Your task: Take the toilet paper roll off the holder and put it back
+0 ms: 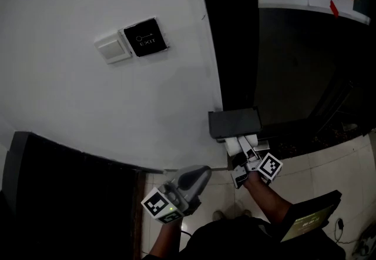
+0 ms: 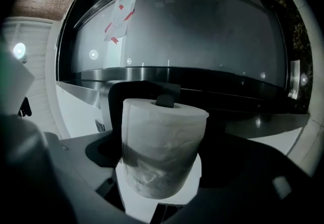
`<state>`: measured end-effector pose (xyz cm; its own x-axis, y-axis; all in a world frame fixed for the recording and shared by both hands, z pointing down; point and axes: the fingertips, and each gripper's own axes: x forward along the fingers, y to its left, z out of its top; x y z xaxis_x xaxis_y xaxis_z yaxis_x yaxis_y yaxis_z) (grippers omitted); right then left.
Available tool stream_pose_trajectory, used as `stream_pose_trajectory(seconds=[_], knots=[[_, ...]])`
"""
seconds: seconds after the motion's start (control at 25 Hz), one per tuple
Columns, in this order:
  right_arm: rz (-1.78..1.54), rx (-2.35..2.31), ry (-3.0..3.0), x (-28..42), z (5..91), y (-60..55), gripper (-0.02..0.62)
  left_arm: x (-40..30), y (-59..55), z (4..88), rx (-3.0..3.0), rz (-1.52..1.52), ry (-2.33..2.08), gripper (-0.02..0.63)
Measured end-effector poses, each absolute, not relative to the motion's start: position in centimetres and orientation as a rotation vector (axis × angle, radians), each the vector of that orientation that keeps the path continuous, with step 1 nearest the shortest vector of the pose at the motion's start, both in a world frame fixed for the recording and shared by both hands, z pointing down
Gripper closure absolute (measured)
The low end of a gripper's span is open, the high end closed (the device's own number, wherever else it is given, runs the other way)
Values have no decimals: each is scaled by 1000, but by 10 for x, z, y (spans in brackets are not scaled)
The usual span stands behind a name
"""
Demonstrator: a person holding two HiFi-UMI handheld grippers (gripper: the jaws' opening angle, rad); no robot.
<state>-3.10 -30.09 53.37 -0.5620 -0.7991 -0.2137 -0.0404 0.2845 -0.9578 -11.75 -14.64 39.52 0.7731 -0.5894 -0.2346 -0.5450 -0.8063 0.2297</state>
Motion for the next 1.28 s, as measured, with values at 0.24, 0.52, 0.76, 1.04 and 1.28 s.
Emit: stream_pose_trajectory(seconds=[0.24,0.52,0.76,1.04,1.28], knots=[[-1405,-703,1836,-52,539,-293,153,-125,-146,397,2802,-456,-936,609],[-1349,-614,1931,-56,531,-286,84,-125,-147,400,2801,-449,-939,609],[-1340,-563,2020,-52,534,-256,69,-113,-150,392,2816,-485,-875,609],[-1243,-730,2126,19,566,-218,168,-95,-153,392,2838,-474,-811,609],[-796,-781,2289,78,479,-215,432,-80,-152,386,2868,-491,-742,609]])
